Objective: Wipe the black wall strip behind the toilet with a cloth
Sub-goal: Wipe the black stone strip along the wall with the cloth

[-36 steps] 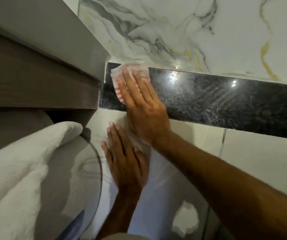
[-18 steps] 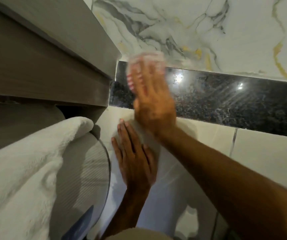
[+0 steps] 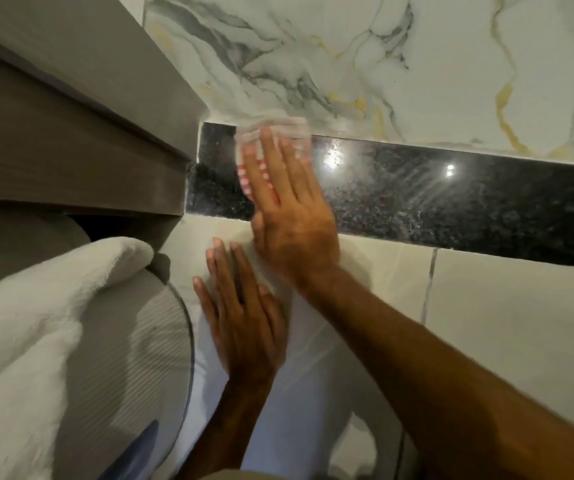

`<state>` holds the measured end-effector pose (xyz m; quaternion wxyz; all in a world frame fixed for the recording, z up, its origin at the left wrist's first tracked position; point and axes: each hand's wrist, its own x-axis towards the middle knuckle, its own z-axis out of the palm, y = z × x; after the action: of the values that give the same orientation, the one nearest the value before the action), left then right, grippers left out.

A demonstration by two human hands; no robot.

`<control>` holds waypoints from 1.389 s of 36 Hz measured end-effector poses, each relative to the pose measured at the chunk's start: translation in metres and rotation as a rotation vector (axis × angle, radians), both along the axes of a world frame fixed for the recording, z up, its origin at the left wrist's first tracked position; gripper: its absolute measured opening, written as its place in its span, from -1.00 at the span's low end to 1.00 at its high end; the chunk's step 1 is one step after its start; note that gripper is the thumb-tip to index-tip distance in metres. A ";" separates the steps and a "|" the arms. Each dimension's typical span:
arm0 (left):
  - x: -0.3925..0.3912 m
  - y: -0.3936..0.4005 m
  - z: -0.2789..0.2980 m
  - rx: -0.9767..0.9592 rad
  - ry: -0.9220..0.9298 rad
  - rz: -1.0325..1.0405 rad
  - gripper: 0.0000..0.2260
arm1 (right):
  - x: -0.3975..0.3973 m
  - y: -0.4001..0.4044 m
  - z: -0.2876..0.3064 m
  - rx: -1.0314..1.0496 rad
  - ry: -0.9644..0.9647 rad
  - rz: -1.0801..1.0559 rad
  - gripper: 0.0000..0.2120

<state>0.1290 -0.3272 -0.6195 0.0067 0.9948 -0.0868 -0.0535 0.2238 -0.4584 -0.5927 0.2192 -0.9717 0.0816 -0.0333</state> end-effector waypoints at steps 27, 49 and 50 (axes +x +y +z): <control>-0.019 -0.065 0.004 -0.130 0.073 -0.506 -0.36 | -0.144 -0.125 0.000 -0.269 0.051 -0.771 -0.44; -0.031 -0.118 0.000 -0.153 0.047 -0.729 -0.35 | -0.148 -0.265 -0.005 -0.137 0.063 -0.699 -0.40; -0.031 -0.118 0.001 -0.154 0.043 -0.727 -0.35 | -0.164 -0.261 -0.003 -0.134 0.067 -0.647 -0.40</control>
<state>0.0976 -0.4455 -0.6187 0.0640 0.8941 -0.4383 -0.0668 0.0597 -0.7196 -0.5960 0.1303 -0.9082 0.3907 -0.0745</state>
